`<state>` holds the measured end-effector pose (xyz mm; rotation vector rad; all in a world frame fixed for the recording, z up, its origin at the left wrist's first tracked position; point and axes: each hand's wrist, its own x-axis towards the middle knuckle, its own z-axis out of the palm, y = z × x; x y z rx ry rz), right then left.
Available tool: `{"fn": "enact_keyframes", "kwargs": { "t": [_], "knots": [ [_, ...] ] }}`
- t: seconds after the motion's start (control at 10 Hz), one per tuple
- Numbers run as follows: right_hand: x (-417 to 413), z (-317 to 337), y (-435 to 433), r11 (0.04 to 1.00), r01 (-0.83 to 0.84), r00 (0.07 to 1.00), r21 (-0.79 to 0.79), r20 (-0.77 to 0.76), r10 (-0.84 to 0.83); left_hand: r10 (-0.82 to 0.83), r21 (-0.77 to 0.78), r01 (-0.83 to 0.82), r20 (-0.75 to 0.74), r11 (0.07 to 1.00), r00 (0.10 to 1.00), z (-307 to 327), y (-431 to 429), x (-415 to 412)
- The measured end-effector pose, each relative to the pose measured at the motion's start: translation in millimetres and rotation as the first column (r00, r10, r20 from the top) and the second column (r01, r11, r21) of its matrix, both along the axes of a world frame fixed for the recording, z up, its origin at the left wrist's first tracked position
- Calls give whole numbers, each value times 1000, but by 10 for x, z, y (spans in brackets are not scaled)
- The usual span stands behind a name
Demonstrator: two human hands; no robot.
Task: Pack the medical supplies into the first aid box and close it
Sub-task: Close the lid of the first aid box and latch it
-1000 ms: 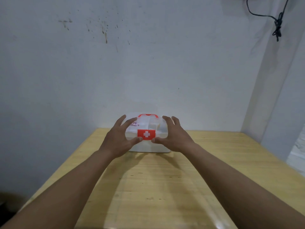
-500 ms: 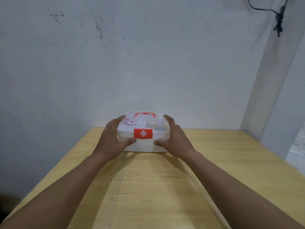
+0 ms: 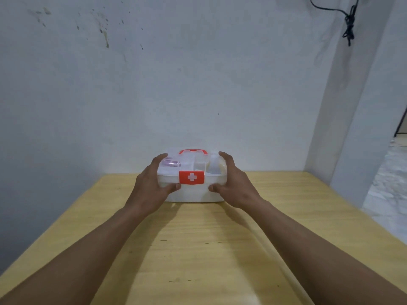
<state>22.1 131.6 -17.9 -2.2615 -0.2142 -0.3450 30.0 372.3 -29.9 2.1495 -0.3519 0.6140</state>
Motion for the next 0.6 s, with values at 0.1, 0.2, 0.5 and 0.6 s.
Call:
{"fn": "enact_keyframes", "kwargs": {
  "t": [0.1,0.2,0.5,0.6],
  "knots": [
    [36,32,-161,999,30,1000,-15,0,-30,-19,-2,19,-2,1000,1000,-21,-178,106],
    [85,62,-312,996,72,997,-54,15,-72,-27,-17,27,-4,999,1000,-28,-353,207],
    [243,159,-539,980,119,993,-157,-10,-122,-13,31,13,-5,999,1000,-25,-702,382],
    [250,198,-548,968,132,990,-211,-16,-138,-19,37,20,-22,999,1000,-13,-740,398]
  ]
}}
